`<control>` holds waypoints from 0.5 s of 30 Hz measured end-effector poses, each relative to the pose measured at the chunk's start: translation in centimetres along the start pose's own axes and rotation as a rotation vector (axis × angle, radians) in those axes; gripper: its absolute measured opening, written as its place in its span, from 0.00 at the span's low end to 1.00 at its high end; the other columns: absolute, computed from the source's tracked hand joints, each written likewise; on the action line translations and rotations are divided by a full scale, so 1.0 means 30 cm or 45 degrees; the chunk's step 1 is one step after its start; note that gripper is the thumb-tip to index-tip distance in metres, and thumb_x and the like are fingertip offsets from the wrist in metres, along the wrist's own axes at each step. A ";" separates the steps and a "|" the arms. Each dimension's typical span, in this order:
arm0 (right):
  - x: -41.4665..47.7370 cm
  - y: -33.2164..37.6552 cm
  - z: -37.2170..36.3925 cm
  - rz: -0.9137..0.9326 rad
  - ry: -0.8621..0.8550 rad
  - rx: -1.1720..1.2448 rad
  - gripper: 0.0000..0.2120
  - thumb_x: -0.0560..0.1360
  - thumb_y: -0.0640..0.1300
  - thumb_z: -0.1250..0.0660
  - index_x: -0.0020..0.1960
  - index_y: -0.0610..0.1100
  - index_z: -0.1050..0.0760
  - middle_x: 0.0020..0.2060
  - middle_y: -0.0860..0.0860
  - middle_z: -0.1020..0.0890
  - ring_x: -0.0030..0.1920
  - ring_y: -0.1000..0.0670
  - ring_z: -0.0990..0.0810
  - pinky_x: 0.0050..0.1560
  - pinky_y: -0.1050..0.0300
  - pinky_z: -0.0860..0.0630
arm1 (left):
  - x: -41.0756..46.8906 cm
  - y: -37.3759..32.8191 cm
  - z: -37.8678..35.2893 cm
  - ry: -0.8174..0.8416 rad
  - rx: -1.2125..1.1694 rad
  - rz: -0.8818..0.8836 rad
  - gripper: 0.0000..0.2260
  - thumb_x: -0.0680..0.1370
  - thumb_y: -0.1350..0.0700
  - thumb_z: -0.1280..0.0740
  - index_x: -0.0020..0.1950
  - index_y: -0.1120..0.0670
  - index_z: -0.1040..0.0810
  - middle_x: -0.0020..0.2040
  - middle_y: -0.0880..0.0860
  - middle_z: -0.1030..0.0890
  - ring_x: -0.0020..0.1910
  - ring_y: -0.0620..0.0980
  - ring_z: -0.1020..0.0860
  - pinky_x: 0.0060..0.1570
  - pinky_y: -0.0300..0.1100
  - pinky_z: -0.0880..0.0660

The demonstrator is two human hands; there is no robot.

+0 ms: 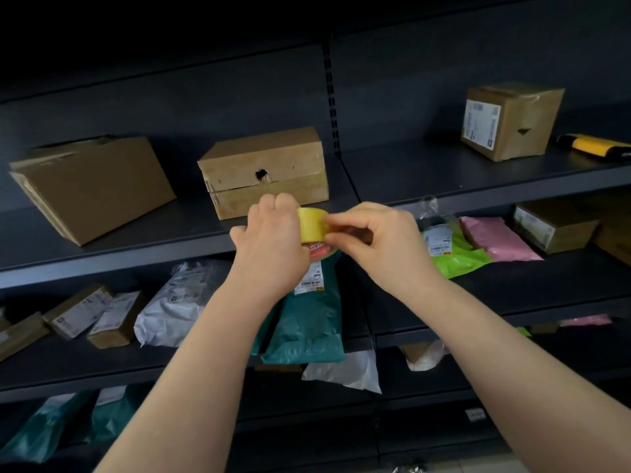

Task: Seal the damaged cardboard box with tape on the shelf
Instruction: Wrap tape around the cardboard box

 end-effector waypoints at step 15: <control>0.004 0.041 -0.043 -0.048 0.313 -0.628 0.02 0.79 0.41 0.39 0.51 0.45 0.31 0.47 0.51 0.29 0.43 0.48 0.29 0.39 0.53 0.36 | -0.023 -0.036 -0.010 -0.140 0.267 -0.091 0.15 0.73 0.61 0.33 0.56 0.54 0.33 0.50 0.50 0.38 0.56 0.55 0.31 0.49 0.49 0.43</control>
Point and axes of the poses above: each hand's wrist, its own x-axis towards the middle knuckle, its own z-axis out of the back of the hand, y = z × x, the point moved 3 cm from there along x, towards the middle knuckle
